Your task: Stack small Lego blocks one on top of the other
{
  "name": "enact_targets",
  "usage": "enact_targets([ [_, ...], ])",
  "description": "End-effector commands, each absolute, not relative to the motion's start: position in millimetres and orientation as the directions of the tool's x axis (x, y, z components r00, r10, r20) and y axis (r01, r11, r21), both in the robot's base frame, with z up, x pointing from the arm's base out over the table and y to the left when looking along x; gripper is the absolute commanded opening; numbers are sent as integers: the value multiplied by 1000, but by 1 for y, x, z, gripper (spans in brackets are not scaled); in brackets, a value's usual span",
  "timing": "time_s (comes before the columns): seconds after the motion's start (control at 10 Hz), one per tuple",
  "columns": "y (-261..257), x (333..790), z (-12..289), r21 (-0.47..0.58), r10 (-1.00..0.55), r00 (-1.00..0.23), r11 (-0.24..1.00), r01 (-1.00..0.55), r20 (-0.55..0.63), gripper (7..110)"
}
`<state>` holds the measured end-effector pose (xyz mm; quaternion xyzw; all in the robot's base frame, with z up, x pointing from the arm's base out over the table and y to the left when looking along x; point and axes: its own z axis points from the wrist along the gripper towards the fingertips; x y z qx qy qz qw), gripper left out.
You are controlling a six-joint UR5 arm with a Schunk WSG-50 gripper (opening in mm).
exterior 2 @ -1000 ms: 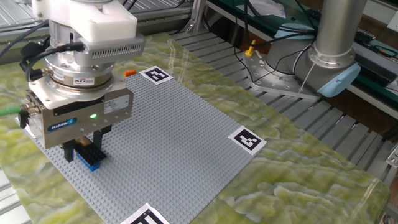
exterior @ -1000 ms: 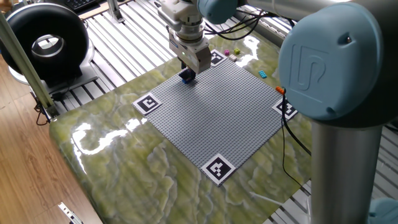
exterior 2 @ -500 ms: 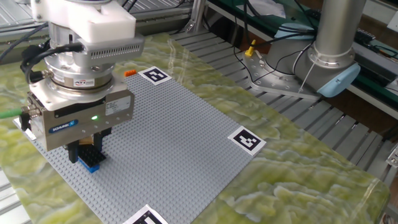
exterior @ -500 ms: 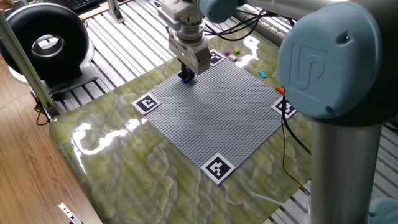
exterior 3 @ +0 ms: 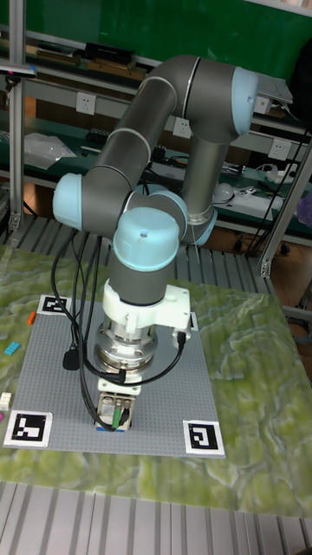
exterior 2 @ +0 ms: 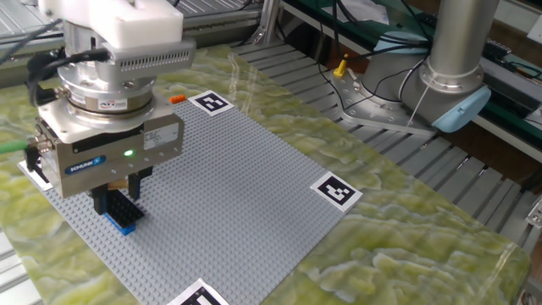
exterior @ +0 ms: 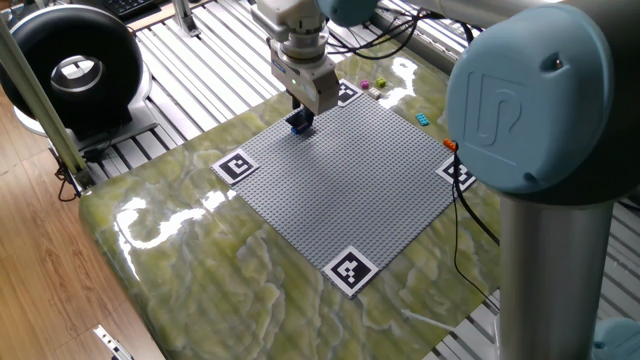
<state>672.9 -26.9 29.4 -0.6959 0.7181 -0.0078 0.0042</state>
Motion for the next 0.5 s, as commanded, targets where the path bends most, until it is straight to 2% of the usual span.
enact_targets([
  [0.0, -45, 689, 51, -80, -992, -92, 86, -993, 84, 7],
  [0.2, -88, 702, 69, -144, -966, -139, 109, -984, 220, 7],
  [0.4, -116, 708, 77, -138, -949, -135, 98, -986, 284, 7],
])
